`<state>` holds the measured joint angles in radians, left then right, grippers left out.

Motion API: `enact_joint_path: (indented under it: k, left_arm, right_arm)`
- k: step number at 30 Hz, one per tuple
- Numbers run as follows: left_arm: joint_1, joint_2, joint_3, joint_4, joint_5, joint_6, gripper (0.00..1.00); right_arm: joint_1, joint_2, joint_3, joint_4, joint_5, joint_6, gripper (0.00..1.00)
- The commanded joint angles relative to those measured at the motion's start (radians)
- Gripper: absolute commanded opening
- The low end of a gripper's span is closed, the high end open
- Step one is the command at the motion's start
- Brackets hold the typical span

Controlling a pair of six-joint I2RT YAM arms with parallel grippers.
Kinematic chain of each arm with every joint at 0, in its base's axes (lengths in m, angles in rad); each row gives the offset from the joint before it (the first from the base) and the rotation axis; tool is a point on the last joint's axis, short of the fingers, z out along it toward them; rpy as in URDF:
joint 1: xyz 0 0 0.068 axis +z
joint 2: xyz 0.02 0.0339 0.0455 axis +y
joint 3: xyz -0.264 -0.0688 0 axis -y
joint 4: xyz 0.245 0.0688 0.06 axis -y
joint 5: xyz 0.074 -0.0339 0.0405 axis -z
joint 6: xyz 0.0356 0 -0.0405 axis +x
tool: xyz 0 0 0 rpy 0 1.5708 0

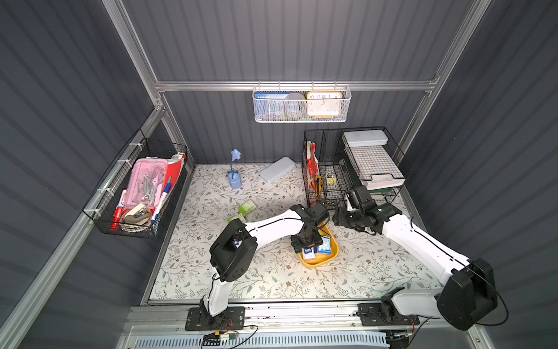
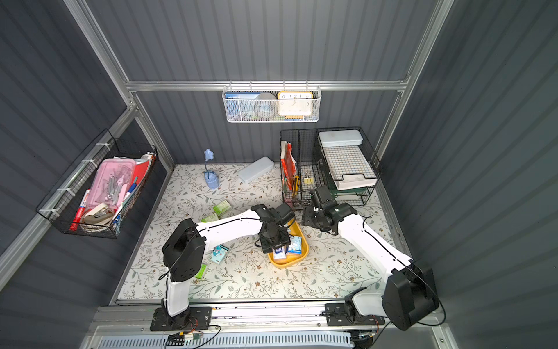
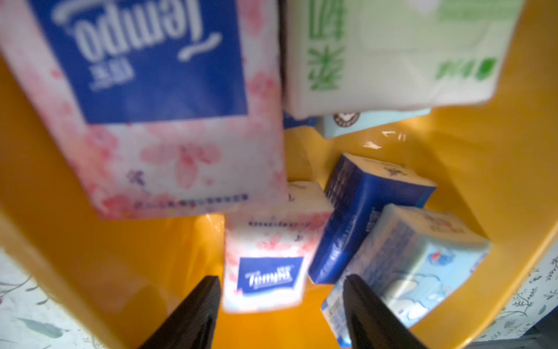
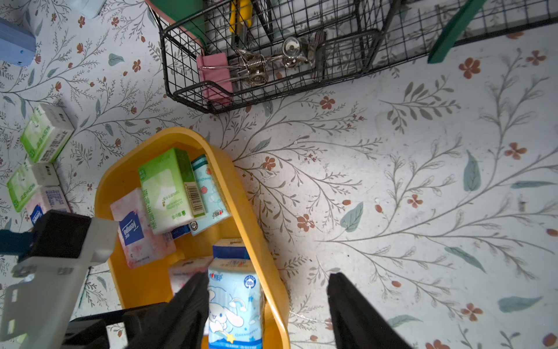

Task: Put the pocket tissues into the storage box
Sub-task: Place the pocket tissues in the storage box, then pick up the pocket tissues from the center of the board.

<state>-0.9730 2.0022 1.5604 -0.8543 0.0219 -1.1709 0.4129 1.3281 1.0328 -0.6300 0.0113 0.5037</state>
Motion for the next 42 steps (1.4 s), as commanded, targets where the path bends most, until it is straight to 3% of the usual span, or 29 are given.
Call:
enact_joint_path:
  k: [1,6,15,25,27,29,30,42]
  left_arm:
    - [0.0,-0.014,0.015,-0.021,-0.013,0.021,0.72]
    - [-0.001,-0.028,0.058,-0.049,-0.054,0.068,0.7]
    - [0.025,-0.059,0.226,-0.202,-0.263,0.246,0.68]
    - [0.27,-0.186,0.111,-0.101,-0.314,0.855,0.71]
    - [0.31,-0.192,0.089,-0.103,-0.363,0.953,0.76]
    - [0.353,-0.196,0.057,-0.085,-0.385,1.035,0.94]
    - [0.373,-0.197,0.041,-0.07,-0.386,1.062,0.99]
    - [0.629,-0.09,0.045,0.038,-0.107,1.374,0.99]
  right_arm:
    - [-0.005,0.007,0.0,-0.021,0.003,-0.006,0.67]
    - [-0.004,0.017,0.01,-0.019,-0.009,-0.003,0.67]
    - [-0.003,0.048,0.054,-0.028,-0.045,0.002,0.67]
    - [-0.002,0.064,0.084,-0.043,-0.063,0.008,0.67]
    - [-0.002,0.069,0.089,-0.047,-0.064,0.004,0.67]
    - [-0.001,0.075,0.092,-0.049,-0.066,0.002,0.67]
    - [-0.002,0.081,0.093,-0.05,-0.066,0.0,0.67]
    - [0.001,0.111,0.112,-0.08,-0.063,-0.015,0.67]
